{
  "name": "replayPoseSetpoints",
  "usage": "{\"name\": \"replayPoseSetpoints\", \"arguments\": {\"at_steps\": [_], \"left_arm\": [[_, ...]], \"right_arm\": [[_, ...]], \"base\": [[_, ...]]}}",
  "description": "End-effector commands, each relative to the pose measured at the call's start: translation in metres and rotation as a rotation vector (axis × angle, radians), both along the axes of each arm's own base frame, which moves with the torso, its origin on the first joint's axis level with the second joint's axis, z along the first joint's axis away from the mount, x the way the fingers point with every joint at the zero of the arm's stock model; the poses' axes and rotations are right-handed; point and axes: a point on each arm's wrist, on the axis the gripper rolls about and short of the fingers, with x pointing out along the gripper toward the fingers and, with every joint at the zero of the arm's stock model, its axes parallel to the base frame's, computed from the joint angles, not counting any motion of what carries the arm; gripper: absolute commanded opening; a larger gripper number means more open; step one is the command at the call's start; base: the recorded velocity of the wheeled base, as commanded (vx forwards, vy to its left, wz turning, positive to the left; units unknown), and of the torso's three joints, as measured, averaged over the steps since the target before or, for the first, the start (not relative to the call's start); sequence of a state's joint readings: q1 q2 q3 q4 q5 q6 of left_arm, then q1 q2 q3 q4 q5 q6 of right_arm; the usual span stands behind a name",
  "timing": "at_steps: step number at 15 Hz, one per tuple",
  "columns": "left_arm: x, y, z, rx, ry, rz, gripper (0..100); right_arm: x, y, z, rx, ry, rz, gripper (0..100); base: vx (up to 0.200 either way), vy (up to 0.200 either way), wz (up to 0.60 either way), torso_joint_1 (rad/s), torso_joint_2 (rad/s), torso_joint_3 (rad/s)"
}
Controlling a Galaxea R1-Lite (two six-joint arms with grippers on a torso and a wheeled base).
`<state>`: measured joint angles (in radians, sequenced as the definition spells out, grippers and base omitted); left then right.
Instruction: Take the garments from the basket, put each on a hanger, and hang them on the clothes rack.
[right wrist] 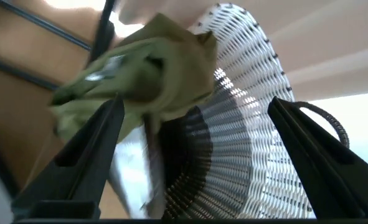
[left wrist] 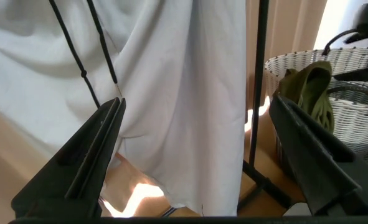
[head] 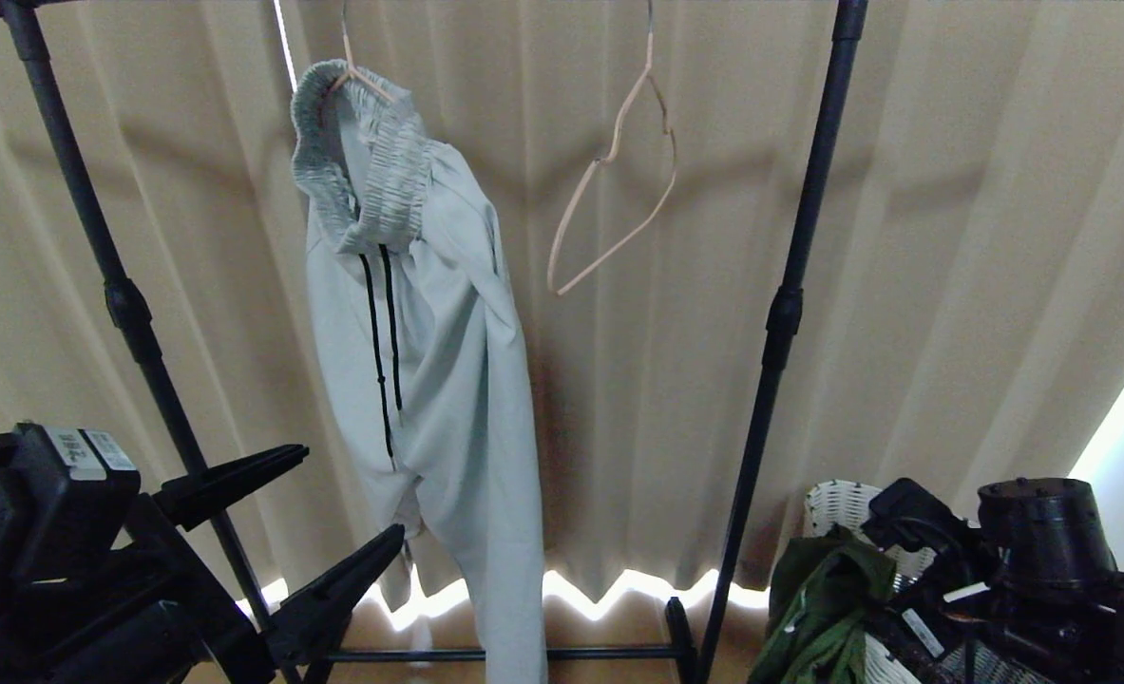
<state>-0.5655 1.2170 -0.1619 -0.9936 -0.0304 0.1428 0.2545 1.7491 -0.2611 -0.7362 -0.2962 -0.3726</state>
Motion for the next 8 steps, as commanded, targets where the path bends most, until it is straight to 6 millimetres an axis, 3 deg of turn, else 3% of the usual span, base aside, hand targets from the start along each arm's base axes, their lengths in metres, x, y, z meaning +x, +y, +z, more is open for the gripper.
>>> {"name": "replayPoseSetpoints", "arguments": {"at_steps": [1, 8], "left_arm": [[0.000, 0.000, -0.001, 0.002, 0.004, -0.001, 100], [0.000, 0.000, 0.000, -0.001, -0.001, -0.001, 100]], "right_arm": [[0.028, -0.003, -0.016, -0.033, 0.040, -0.051, 100], [0.054, -0.016, -0.029, -0.063, 0.050, -0.148, 100]], "base": [[0.000, 0.000, 0.00, 0.000, 0.00, 0.000], [0.000, 0.000, 0.00, 0.000, 0.00, 0.000]]}}
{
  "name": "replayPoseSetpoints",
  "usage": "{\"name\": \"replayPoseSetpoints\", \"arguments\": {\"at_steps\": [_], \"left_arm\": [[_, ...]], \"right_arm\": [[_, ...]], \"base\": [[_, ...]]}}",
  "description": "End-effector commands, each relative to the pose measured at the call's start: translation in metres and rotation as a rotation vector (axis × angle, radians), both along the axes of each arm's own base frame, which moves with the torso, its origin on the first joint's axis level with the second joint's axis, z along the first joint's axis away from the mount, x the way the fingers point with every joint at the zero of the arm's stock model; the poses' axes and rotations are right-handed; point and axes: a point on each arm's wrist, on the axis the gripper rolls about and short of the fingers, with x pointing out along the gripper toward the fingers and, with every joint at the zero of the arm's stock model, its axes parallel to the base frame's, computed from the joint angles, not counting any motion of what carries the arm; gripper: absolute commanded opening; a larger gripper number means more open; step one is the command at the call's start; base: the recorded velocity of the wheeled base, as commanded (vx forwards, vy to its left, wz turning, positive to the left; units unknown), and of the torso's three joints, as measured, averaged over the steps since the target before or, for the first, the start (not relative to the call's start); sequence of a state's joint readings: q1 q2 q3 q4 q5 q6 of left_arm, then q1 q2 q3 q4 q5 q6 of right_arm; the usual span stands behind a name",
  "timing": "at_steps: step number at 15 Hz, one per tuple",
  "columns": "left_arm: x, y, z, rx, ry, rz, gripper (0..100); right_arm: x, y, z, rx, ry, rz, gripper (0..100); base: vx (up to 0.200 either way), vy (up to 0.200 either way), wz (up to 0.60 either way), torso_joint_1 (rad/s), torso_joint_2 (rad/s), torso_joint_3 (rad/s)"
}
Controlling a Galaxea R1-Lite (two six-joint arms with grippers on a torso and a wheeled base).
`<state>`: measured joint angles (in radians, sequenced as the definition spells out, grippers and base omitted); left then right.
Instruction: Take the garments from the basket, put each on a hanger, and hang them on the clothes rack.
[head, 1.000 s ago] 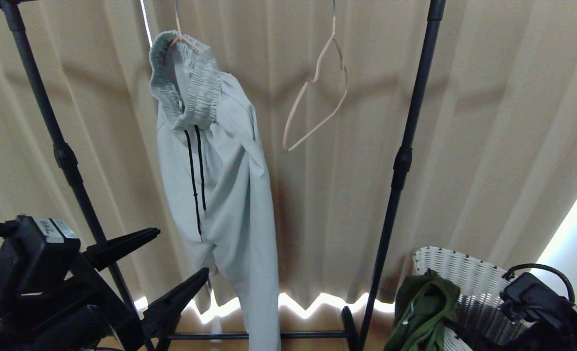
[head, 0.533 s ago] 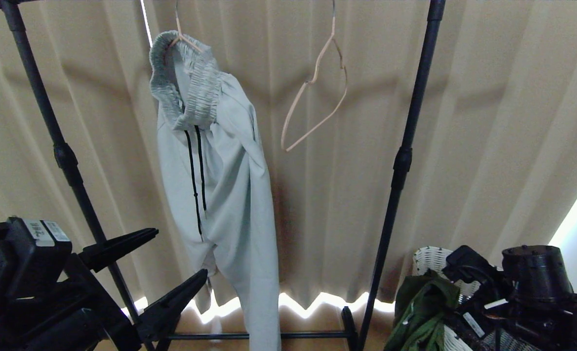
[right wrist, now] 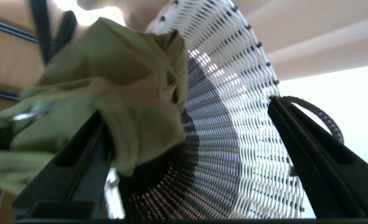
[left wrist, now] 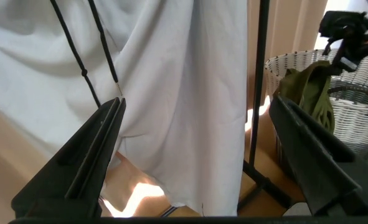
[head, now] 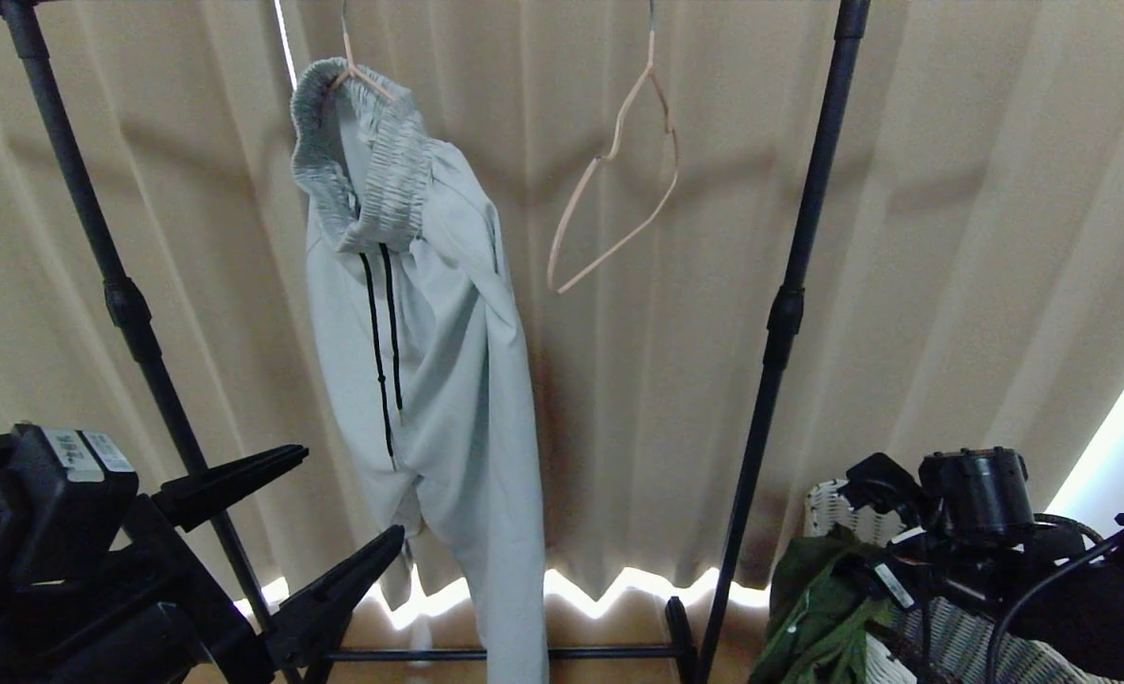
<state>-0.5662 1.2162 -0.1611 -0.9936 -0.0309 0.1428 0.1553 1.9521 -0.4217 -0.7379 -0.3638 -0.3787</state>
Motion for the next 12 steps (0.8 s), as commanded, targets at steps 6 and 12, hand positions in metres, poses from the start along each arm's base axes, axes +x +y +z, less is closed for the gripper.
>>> {"name": "replayPoseSetpoints", "arguments": {"at_steps": [6, 12], "left_arm": [[0.000, 0.000, 0.000, -0.002, -0.003, 0.000, 100], [-0.002, 0.003, -0.001, 0.000, -0.004, 0.009, 100]], "right_arm": [[0.002, -0.001, -0.001, 0.002, -0.003, -0.008, 0], [-0.030, -0.005, 0.039, 0.060, -0.282, 0.011, 0]], "base": [[0.000, 0.000, 0.00, 0.000, 0.00, 0.000], [0.000, 0.000, 0.00, 0.000, 0.00, 0.000]]}}
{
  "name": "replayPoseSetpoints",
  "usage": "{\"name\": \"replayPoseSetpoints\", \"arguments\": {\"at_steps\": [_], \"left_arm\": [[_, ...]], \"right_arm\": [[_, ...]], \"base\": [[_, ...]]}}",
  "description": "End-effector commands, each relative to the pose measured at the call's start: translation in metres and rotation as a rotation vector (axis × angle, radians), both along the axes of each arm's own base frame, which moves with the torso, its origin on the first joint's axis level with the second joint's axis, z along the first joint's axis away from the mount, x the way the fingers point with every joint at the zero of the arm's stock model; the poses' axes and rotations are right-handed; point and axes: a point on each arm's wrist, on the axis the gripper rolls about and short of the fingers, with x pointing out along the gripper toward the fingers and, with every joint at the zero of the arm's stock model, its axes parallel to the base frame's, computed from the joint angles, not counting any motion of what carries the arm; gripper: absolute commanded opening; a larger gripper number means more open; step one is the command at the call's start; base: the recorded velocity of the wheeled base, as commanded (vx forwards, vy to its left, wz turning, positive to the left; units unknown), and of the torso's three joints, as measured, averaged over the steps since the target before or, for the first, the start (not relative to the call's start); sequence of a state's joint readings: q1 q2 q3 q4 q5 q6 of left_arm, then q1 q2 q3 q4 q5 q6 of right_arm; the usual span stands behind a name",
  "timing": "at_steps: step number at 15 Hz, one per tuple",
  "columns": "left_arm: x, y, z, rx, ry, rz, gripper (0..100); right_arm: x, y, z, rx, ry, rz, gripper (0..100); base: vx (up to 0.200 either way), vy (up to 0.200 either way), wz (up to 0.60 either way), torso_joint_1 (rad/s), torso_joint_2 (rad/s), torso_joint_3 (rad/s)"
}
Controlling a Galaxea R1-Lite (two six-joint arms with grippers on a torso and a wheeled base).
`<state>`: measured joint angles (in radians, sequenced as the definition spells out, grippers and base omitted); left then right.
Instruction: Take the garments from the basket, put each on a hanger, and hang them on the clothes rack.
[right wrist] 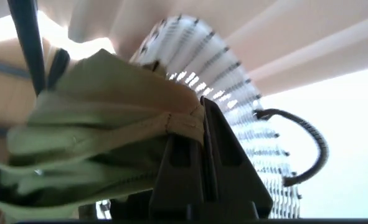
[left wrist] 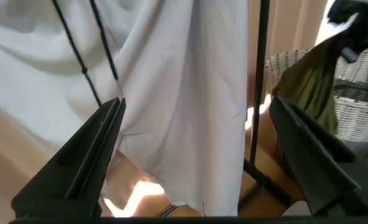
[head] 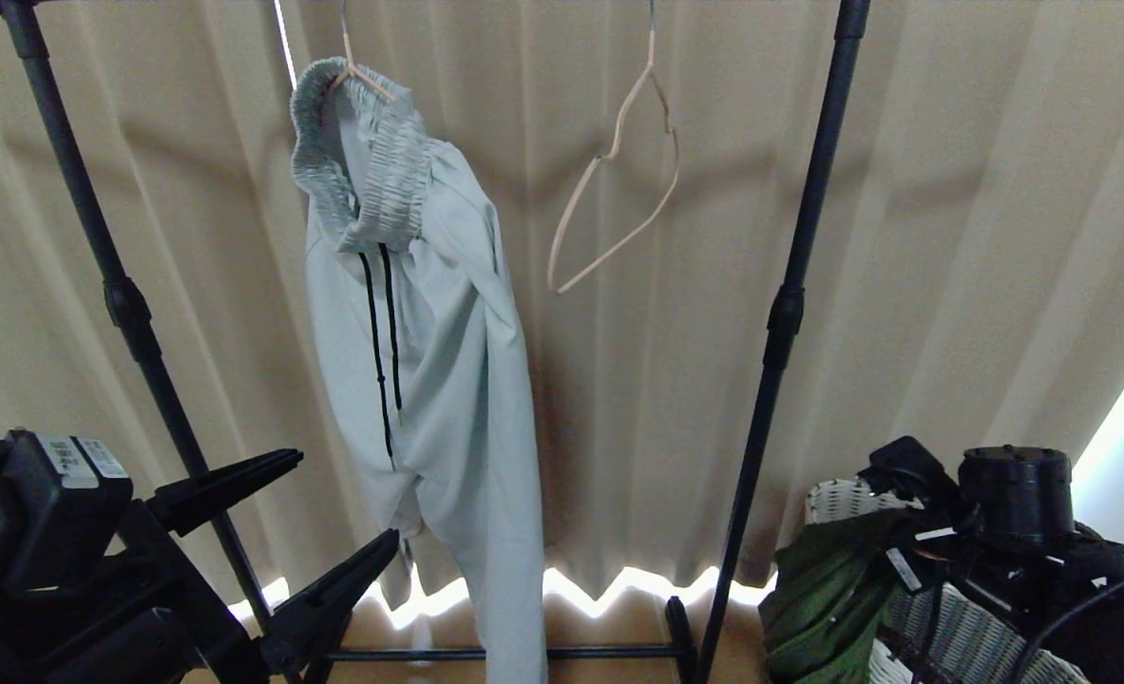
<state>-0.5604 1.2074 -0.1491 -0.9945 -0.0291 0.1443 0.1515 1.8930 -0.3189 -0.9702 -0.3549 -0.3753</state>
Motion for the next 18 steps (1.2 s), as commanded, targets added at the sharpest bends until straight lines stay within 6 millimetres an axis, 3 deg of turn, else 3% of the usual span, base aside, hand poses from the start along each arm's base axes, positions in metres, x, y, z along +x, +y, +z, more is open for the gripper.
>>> {"name": "replayPoseSetpoints", "arguments": {"at_steps": [1, 5, 8, 12, 18], "left_arm": [[-0.001, 0.001, 0.001, -0.005, -0.009, 0.002, 100], [-0.005, 0.003, 0.003, -0.015, -0.021, 0.002, 100], [-0.005, 0.004, 0.005, -0.027, -0.023, 0.004, 100], [-0.009, 0.006, 0.008, -0.041, -0.046, 0.004, 100], [-0.013, 0.009, 0.011, -0.053, -0.065, 0.004, 100]], "right_arm": [[-0.027, -0.001, 0.038, 0.055, -0.176, 0.053, 0], [-0.055, -0.002, 0.104, 0.162, -0.481, 0.241, 0], [-0.070, -0.002, 0.127, 0.196, -0.592, 0.336, 0], [-0.073, -0.003, 0.129, 0.192, -0.601, 0.334, 0], [-0.070, -0.002, 0.125, 0.190, -0.562, 0.331, 0]], "base": [[0.000, 0.000, 0.00, 0.000, 0.00, 0.000], [0.000, 0.000, 0.00, 0.000, 0.00, 0.000], [0.000, 0.000, 0.00, 0.000, 0.00, 0.000], [0.000, 0.000, 0.00, 0.000, 0.00, 0.000], [-0.200, 0.000, 0.00, -0.002, 0.00, 0.002]]}}
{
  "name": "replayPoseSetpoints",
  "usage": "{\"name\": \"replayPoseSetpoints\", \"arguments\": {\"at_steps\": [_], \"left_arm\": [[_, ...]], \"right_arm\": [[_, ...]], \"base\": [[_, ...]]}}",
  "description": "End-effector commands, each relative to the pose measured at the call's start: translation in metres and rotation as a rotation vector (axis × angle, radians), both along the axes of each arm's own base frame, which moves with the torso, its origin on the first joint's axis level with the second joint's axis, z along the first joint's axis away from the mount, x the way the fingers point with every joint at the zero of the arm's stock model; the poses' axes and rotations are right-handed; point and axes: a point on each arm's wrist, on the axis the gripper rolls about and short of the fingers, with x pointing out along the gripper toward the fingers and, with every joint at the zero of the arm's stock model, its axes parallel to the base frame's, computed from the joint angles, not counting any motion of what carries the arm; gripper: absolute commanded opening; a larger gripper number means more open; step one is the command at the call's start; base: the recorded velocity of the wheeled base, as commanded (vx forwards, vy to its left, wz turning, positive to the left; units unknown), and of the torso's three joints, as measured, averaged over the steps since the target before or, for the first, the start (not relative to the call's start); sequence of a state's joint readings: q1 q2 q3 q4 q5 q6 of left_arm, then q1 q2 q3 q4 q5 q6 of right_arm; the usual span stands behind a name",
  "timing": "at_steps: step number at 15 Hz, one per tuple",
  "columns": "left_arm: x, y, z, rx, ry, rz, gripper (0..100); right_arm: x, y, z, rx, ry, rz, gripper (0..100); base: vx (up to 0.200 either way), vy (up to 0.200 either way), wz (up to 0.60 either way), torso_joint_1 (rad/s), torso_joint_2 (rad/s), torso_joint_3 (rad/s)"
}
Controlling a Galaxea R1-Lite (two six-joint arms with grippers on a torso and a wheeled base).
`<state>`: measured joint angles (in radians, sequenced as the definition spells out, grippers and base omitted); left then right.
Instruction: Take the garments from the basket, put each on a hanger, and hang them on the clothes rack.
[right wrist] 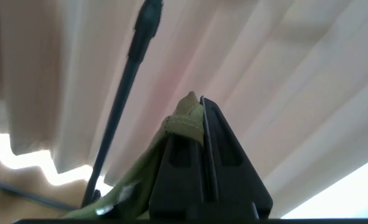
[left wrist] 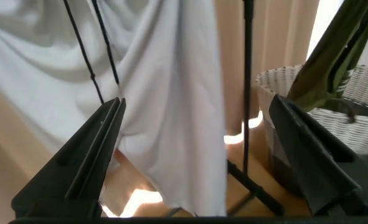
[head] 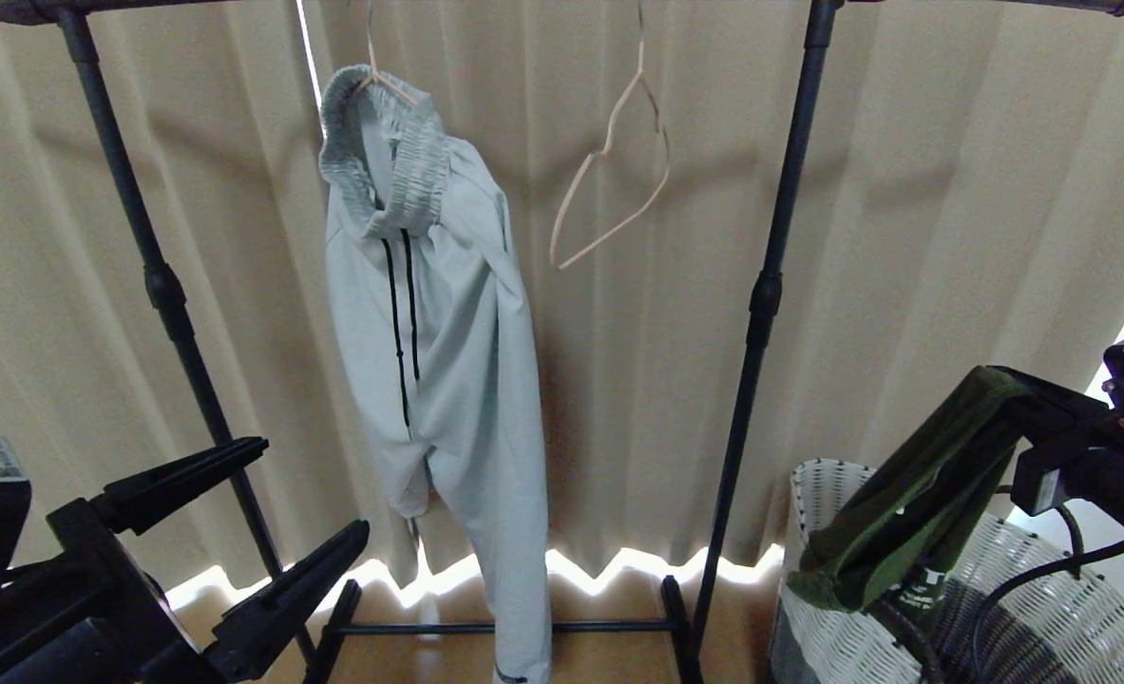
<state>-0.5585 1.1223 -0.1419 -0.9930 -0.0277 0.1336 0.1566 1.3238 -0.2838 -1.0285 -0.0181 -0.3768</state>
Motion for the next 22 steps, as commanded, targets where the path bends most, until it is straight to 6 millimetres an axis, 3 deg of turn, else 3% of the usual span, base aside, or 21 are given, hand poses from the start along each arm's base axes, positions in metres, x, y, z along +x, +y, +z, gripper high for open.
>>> {"name": "replayPoseSetpoints", "arguments": {"at_steps": [1, 7, 12, 15, 17, 19, 22], "left_arm": [[-0.001, 0.001, 0.001, -0.005, -0.007, 0.000, 100], [0.004, -0.005, 0.002, -0.006, 0.008, -0.037, 100], [0.022, -0.024, -0.003, 0.083, 0.029, -0.135, 100], [0.025, -0.059, 0.006, 0.081, 0.013, -0.275, 100], [0.029, -0.083, 0.007, 0.091, 0.022, -0.348, 100], [0.041, -0.120, -0.008, 0.126, 0.087, -0.413, 100], [0.052, -0.150, -0.022, 0.102, 0.161, -0.434, 100]], "right_arm": [[0.002, 0.000, -0.001, -0.002, 0.007, 0.000, 0], [0.014, 0.003, -0.003, -0.003, 0.027, 0.010, 0], [0.030, 0.032, -0.002, -0.004, 0.038, 0.137, 0], [0.034, 0.063, 0.024, 0.144, -0.021, 0.290, 0], [0.032, 0.074, 0.033, 0.188, -0.030, 0.338, 0], [0.027, 0.087, 0.040, 0.197, -0.046, 0.397, 0], [0.025, 0.093, 0.040, 0.202, -0.044, 0.424, 0]], "base": [[-0.200, 0.000, 0.00, 0.002, 0.00, 0.007], [0.000, 0.000, 0.00, 0.000, 0.00, 0.000], [0.000, 0.000, 0.00, 0.000, 0.00, 0.000], [0.000, 0.000, 0.00, 0.000, 0.00, 0.000], [0.000, 0.000, 0.00, 0.000, 0.00, 0.000], [0.000, 0.000, 0.00, 0.000, 0.00, 0.000], [0.000, 0.000, 0.00, 0.000, 0.00, 0.000]]}}
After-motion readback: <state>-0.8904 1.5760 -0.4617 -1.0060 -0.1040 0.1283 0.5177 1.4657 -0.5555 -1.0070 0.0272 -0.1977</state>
